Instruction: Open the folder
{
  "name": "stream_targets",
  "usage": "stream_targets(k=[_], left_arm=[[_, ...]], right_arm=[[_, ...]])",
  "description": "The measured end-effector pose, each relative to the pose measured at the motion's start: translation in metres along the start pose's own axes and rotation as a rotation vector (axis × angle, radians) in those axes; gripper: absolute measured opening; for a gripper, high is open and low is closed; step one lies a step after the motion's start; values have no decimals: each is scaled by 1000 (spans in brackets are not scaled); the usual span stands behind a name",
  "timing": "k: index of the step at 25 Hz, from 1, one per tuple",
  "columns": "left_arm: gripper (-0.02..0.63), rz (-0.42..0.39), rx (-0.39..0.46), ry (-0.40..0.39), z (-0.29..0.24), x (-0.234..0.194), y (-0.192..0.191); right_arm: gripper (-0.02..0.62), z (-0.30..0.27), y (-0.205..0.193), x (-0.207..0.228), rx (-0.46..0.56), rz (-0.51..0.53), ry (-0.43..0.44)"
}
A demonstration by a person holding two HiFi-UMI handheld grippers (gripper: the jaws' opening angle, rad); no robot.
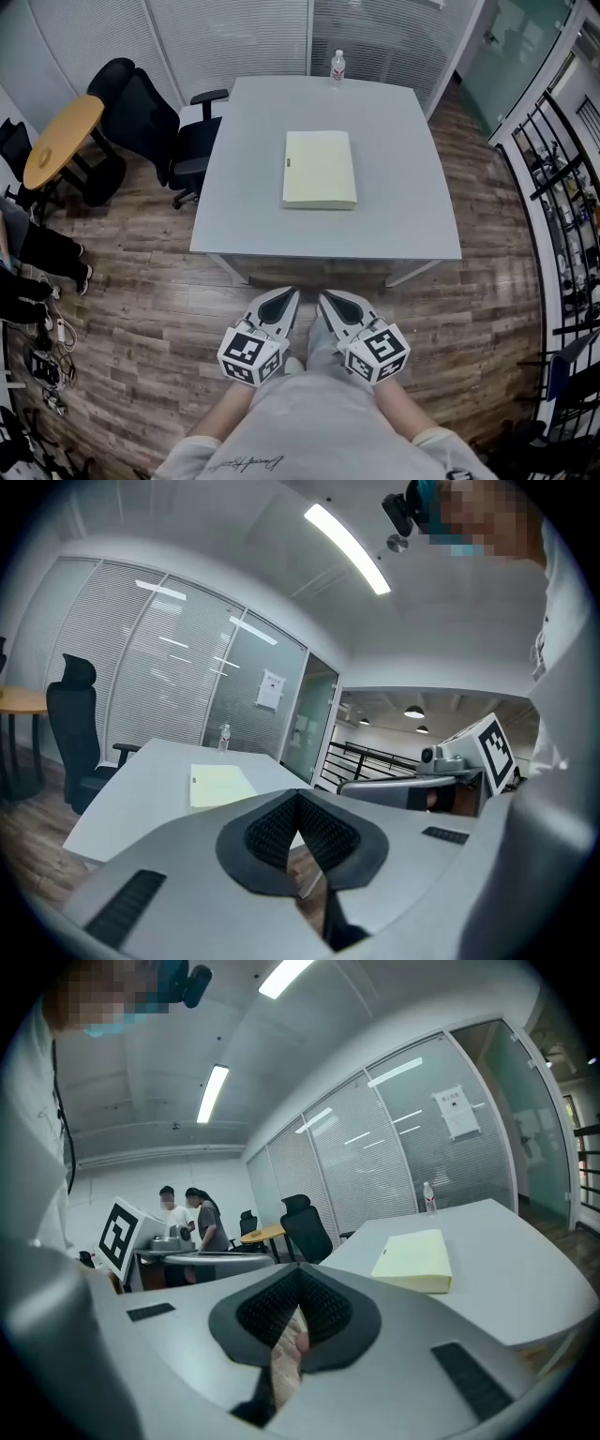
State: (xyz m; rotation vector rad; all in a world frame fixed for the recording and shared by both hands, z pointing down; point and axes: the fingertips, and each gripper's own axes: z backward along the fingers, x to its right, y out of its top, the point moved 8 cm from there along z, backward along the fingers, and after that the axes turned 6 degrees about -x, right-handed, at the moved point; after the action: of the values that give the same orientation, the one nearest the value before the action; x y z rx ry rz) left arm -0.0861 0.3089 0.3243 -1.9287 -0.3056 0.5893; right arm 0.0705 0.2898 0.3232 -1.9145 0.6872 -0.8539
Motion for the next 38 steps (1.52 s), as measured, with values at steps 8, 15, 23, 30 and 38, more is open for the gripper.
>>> stream_targets(k=[8,15,23,30,38], left_arm=[[9,-14,3,1,-70,-38,35],[9,-28,29,5,-136,-61,78],[9,-12,36,56,-177,-75,96],[9,3,6,64,-186,-92,99],[9,-32,-21,38,-185,-117,113]], right_arm=[[20,-43,32,64,-21,79,-8],[20,-69,75,125,-7,90,6],[20,-92,100,174,-1,95,44],[20,-111,106,184,-22,71,59],[20,-133,118,179,-36,75,45]])
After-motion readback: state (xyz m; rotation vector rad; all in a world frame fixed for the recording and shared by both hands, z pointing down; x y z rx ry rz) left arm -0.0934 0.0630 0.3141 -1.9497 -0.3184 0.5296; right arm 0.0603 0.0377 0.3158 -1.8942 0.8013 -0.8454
